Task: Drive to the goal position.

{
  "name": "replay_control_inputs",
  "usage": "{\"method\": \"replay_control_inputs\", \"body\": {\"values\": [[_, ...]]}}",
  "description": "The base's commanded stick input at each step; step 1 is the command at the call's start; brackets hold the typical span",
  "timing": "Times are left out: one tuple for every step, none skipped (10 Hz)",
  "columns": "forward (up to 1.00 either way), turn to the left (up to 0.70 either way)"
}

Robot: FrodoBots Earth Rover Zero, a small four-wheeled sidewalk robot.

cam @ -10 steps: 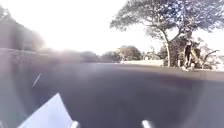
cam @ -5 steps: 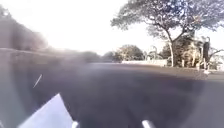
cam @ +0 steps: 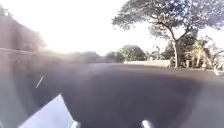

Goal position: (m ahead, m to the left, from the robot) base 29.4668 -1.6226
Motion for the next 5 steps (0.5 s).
{"method": "replay_control_inputs", "body": {"values": [[0.85, 0.0], [0.85, 0.0], [0.85, 0.0], [0.85, 0.0], [0.85, 0.0]]}}
